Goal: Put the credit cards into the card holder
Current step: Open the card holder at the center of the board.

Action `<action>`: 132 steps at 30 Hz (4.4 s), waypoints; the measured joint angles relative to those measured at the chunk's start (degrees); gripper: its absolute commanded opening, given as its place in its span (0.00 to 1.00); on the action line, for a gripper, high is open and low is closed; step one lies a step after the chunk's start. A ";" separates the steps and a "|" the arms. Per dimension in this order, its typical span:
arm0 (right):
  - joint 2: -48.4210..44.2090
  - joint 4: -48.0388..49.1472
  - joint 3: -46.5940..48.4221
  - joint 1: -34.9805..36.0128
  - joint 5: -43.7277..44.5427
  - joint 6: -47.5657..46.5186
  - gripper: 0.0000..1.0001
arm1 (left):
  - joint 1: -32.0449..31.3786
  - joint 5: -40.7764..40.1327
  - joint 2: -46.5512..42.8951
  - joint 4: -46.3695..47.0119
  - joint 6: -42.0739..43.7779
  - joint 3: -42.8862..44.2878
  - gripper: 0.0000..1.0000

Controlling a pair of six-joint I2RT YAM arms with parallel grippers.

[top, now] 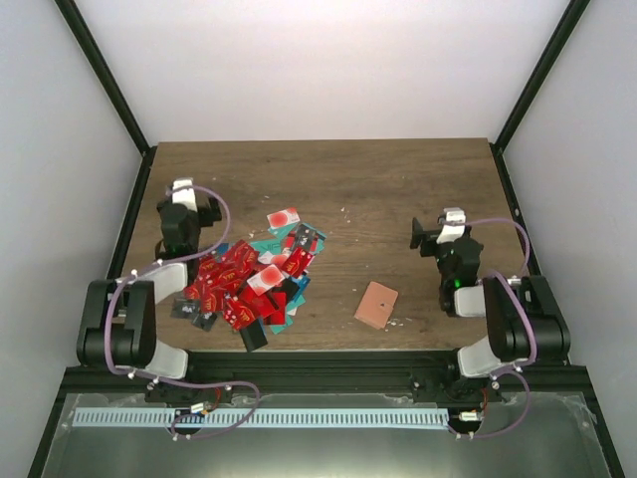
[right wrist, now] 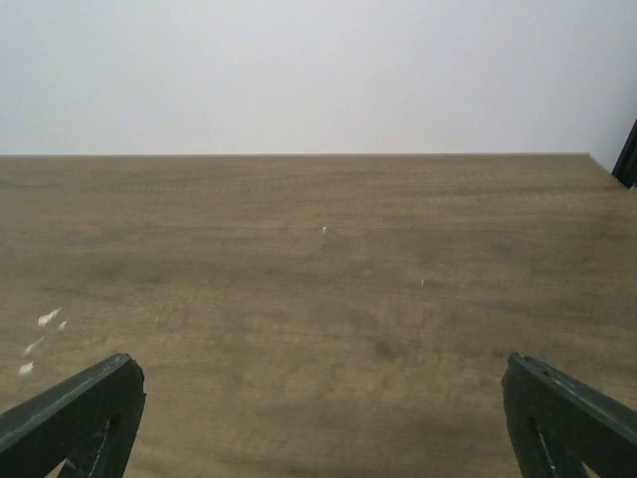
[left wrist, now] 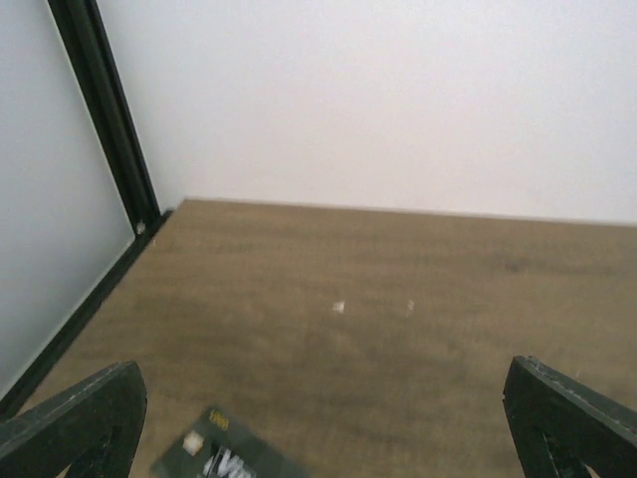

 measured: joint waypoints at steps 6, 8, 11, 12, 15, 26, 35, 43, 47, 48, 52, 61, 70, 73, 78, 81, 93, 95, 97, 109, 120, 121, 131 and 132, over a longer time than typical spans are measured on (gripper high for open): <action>-7.45 -22.23 15.43 0.09 2.05 1.66 1.00 | -0.48 0.72 -3.10 -23.50 -5.16 16.50 1.00; -10.93 -27.58 19.21 0.09 2.21 3.41 1.00 | -0.55 2.03 -3.13 -30.84 -7.28 21.90 1.00; -16.44 -34.53 22.27 0.13 3.34 8.94 1.00 | -0.59 4.50 -3.56 -39.58 -10.71 27.12 1.00; -18.10 -38.38 23.63 0.13 4.22 11.87 1.00 | -0.57 5.38 -3.98 -42.27 -11.80 28.11 1.00; -21.16 -47.80 27.21 -0.04 5.29 18.12 1.00 | -0.37 8.50 -4.85 -49.09 -13.88 29.92 1.00; -25.14 -79.71 28.04 0.63 -3.26 32.17 0.99 | -9.44 23.91 -3.82 -67.91 -13.55 35.08 0.96; -29.92 -96.21 16.96 4.83 -15.72 36.94 0.89 | -29.55 33.51 5.01 -68.70 -15.28 33.86 0.81; -31.08 -97.42 10.54 5.25 -23.58 37.83 0.72 | -39.80 40.89 15.69 -67.08 -18.18 35.04 0.67; -30.75 -96.85 8.98 5.29 -26.14 38.05 0.64 | -42.64 44.33 21.35 -66.03 -18.64 37.90 0.65; -30.49 -96.56 8.90 5.29 -26.67 38.03 0.62 | -43.21 45.07 22.73 -65.83 -18.78 38.73 0.63; -28.94 -94.66 8.41 5.29 -28.26 37.83 0.56 | -44.94 46.40 27.15 -65.81 -19.50 41.81 0.55; -24.35 -92.37 8.22 5.29 -30.01 37.07 0.48 | -46.16 48.39 33.68 -66.27 -19.41 45.68 0.44; -22.75 -90.55 7.26 5.29 -31.06 36.70 0.45 | -46.86 50.27 37.07 -65.48 -19.45 48.06 0.04; -22.88 -90.55 7.26 5.29 -30.97 36.65 0.46 | -46.90 50.51 37.35 -65.59 -19.74 48.35 0.04; -26.34 -91.78 7.39 5.29 -30.05 36.92 0.53 | -46.93 49.03 36.22 -67.67 -19.82 49.20 0.04; -29.94 -94.16 8.50 5.29 -28.72 36.98 0.56 | -46.90 47.17 34.56 -69.88 -19.87 50.66 0.04; -34.05 -100.35 23.39 5.29 -24.94 36.87 0.59 | -46.40 34.80 28.02 -81.07 -21.53 61.18 0.04; -33.18 -100.91 25.29 5.29 -24.98 36.50 0.58 | -46.36 32.70 27.96 -82.86 -21.66 63.10 0.04; -31.74 -101.46 26.80 5.33 -25.11 35.91 0.59 | -46.36 30.95 27.96 -84.78 -21.79 64.89 0.04; -25.40 -102.47 30.21 9.97 -25.97 34.58 0.59 | -46.36 28.04 28.04 -90.25 -22.77 71.63 0.04; -20.11 -101.31 32.61 11.23 -26.03 34.69 0.60 | -46.38 27.45 28.61 -93.46 -22.67 76.37 0.04; -19.61 -101.20 33.07 11.23 -26.03 34.67 0.60 | -46.38 27.47 28.92 -93.85 -22.62 77.02 0.04; -17.22 -100.43 37.24 11.26 -24.48 34.29 0.59 | -46.36 27.30 29.90 -96.37 -22.18 80.46 0.04; -16.81 -100.41 37.46 11.26 -24.46 34.27 0.58 | -46.36 27.17 29.90 -96.61 -22.16 80.70 0.04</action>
